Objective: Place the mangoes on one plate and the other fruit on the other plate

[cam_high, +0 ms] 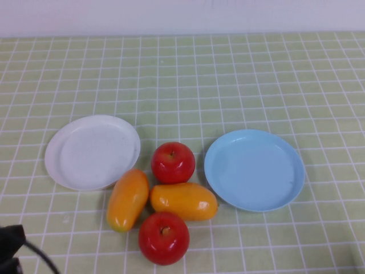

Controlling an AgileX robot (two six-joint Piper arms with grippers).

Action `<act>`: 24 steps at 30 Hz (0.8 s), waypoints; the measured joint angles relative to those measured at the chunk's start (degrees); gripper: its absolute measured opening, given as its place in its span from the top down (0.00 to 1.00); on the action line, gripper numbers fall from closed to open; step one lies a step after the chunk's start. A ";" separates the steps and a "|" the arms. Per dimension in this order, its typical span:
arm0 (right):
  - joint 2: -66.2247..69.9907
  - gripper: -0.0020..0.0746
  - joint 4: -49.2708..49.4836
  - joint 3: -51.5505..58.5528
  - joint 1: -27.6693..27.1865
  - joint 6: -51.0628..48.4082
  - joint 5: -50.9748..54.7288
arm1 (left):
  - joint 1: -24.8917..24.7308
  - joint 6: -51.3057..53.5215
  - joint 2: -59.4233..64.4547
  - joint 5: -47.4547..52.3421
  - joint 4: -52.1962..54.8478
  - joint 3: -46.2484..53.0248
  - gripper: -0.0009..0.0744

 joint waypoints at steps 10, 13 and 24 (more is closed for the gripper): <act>0.00 0.99 0.00 0.00 0.00 0.00 0.04 | -0.41 11.53 22.04 9.92 -0.21 -13.36 0.99; 0.00 0.99 0.00 0.00 0.00 0.00 0.04 | -3.67 12.59 28.42 10.16 -0.54 -16.43 0.99; 0.00 0.99 0.00 0.00 0.00 0.00 0.04 | -29.17 3.02 44.08 11.22 12.29 -26.72 0.99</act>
